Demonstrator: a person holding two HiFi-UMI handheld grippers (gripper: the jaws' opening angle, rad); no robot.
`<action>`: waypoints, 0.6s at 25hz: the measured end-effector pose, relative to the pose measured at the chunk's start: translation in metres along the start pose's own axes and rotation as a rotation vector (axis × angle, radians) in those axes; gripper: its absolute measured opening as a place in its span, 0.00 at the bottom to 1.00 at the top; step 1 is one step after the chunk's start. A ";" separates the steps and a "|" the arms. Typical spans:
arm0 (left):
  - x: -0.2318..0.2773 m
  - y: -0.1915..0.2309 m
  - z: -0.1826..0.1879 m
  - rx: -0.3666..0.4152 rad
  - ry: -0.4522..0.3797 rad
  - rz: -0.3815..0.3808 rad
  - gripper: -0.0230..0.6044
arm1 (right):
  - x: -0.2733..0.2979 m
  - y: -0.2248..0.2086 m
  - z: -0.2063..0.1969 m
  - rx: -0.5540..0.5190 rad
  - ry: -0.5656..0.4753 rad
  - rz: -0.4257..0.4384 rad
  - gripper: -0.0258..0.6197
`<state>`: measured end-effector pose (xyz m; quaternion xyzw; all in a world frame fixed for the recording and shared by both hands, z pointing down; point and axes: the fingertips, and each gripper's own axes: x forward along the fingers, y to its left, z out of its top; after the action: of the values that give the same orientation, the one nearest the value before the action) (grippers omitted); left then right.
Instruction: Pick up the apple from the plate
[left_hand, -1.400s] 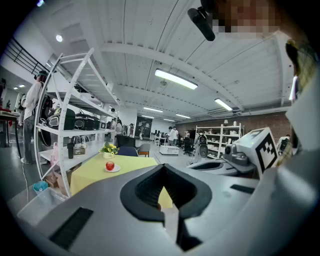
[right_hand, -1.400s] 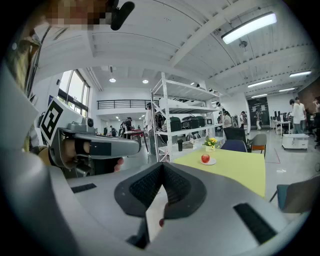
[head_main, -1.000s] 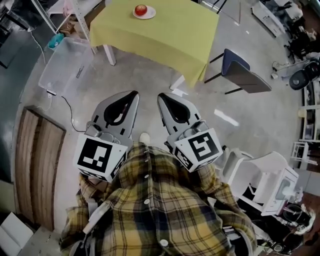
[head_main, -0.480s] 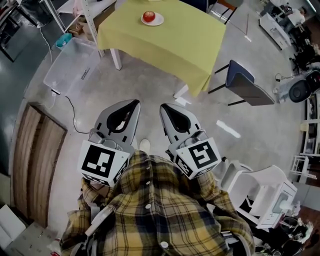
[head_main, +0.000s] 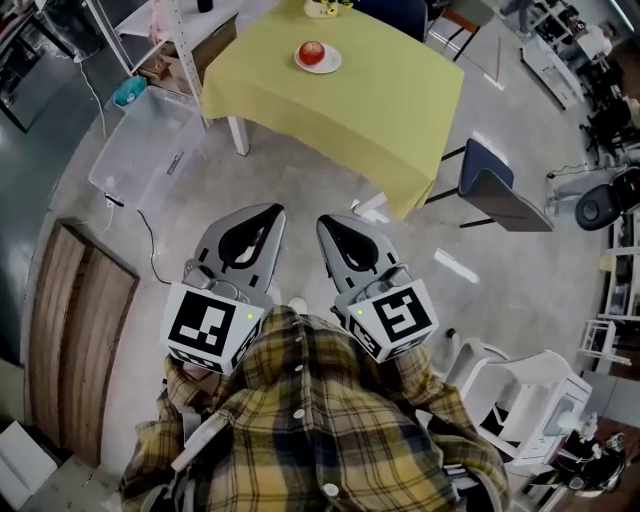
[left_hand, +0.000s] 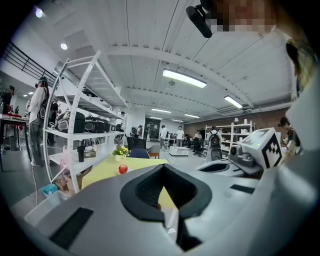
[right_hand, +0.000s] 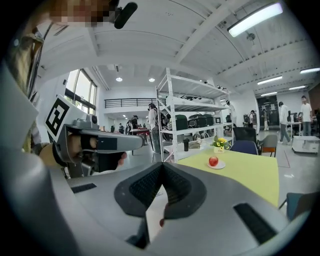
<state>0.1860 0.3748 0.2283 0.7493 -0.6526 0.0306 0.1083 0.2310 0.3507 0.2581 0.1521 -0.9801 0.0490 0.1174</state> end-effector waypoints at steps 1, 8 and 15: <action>0.005 0.009 0.004 0.003 -0.003 -0.007 0.05 | 0.010 0.000 0.004 -0.005 0.002 0.002 0.04; 0.032 0.082 0.025 0.026 -0.018 -0.028 0.05 | 0.083 -0.009 0.028 0.006 -0.005 -0.005 0.04; 0.037 0.153 0.027 0.017 0.006 -0.047 0.05 | 0.152 -0.010 0.041 0.042 -0.002 -0.033 0.04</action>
<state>0.0378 0.3145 0.2281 0.7653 -0.6341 0.0358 0.1043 0.0843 0.2923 0.2566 0.1708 -0.9763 0.0677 0.1140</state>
